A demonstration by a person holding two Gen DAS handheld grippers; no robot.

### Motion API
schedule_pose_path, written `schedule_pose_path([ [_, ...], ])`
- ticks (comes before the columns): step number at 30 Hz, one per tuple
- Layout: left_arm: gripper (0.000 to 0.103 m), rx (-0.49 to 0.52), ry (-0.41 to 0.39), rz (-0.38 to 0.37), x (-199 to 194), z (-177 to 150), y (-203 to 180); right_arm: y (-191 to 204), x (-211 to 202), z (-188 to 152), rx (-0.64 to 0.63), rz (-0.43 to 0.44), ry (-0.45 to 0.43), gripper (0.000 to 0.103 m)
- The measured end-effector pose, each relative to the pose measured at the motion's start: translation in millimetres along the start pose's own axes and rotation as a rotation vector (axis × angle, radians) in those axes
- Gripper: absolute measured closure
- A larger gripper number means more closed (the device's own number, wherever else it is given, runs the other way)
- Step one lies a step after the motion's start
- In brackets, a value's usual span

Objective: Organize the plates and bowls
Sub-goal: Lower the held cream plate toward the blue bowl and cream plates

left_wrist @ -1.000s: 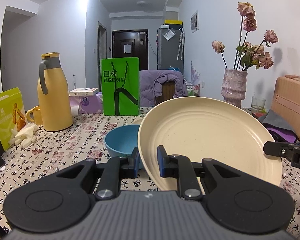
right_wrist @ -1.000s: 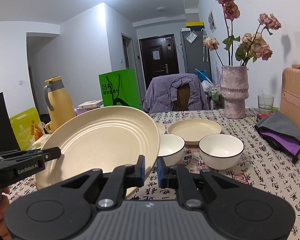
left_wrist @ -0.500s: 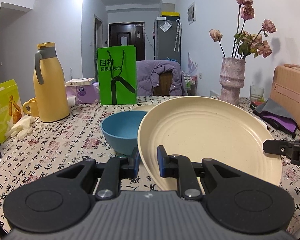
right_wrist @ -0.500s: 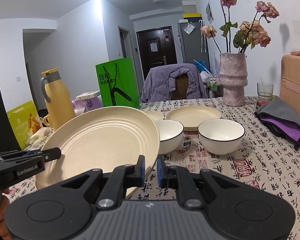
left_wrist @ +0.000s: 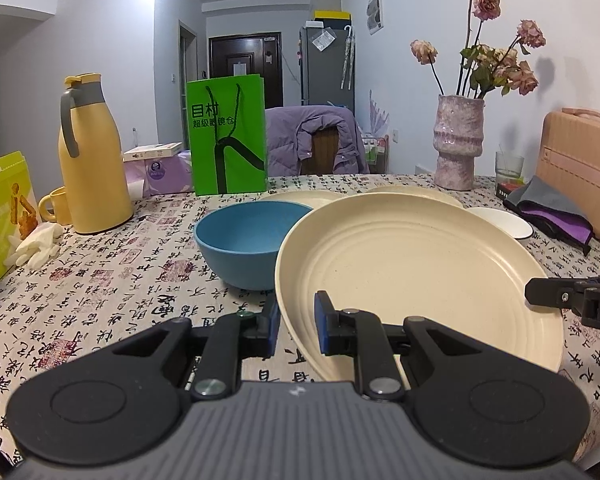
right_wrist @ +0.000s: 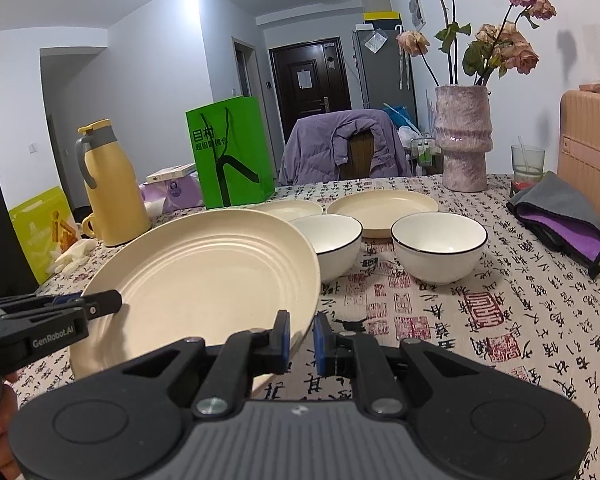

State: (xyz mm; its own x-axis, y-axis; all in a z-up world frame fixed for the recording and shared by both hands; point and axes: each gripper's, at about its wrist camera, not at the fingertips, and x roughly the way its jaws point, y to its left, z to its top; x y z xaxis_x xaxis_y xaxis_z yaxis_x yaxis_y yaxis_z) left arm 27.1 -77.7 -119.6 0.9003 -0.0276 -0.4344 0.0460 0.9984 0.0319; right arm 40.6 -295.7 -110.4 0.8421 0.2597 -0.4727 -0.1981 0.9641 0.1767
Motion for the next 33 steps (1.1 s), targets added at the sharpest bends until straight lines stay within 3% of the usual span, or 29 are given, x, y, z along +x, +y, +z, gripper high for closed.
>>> schedule_pose_path([
  [33,0.085,-0.008,0.065,-0.005,10.2,-17.5,1.5,-2.5,11.6,-14.1,0.031,0.005,0.065,0.091],
])
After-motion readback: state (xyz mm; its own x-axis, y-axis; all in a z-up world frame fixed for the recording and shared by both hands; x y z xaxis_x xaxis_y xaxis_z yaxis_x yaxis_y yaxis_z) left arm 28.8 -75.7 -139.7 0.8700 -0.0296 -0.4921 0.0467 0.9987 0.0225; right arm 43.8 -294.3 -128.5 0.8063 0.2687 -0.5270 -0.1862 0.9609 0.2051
